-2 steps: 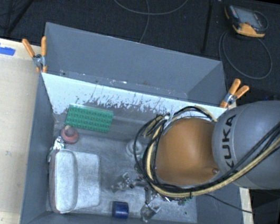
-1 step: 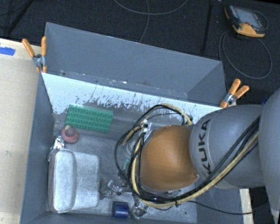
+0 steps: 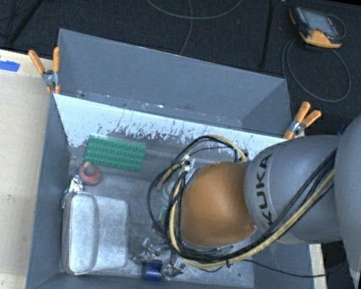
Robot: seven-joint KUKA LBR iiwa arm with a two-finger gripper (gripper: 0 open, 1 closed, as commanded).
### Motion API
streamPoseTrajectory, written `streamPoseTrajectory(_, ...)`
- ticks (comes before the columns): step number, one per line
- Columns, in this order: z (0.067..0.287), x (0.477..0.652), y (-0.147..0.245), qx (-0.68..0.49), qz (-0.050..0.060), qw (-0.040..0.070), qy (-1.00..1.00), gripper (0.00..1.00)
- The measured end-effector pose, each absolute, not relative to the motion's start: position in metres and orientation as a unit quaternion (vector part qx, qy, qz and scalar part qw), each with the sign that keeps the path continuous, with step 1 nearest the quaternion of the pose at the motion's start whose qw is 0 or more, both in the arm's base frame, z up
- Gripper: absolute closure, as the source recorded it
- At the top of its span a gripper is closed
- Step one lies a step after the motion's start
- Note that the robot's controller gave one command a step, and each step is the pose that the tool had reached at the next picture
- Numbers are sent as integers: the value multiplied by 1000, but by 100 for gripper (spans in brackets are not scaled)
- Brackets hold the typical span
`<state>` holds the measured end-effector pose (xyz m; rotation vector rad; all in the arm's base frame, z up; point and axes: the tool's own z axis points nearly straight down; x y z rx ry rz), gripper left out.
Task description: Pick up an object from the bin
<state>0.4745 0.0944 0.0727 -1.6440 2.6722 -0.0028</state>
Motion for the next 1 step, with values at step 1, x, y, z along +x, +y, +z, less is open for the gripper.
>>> streamPoseTrajectory(1, 74, 566, 76, -586, 3, -1, 810, 100)
